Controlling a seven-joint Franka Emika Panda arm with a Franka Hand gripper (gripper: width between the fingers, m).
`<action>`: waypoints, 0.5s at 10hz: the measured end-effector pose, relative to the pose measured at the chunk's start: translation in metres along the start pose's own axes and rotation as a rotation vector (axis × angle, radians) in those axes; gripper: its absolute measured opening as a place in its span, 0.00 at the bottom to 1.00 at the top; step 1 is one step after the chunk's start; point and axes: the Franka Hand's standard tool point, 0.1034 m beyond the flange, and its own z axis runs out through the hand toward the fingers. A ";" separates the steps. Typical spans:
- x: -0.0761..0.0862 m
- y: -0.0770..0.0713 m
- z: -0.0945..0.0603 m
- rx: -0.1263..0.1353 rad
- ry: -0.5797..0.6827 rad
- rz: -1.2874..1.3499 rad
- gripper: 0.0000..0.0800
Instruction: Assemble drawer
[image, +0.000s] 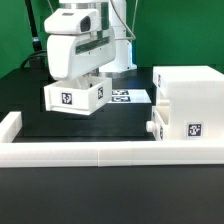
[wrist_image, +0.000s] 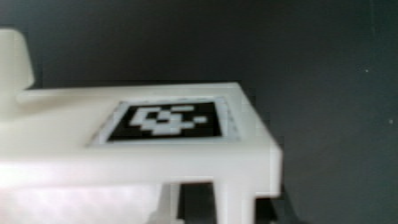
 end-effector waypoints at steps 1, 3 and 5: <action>0.000 0.000 0.000 0.001 0.000 -0.064 0.05; 0.007 0.010 -0.001 0.018 -0.012 -0.198 0.05; 0.024 0.031 -0.008 0.011 -0.007 -0.225 0.05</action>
Offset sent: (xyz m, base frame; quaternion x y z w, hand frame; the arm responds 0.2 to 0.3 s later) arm 0.0445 0.0156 0.0104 0.0004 0.0046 -0.0857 0.9963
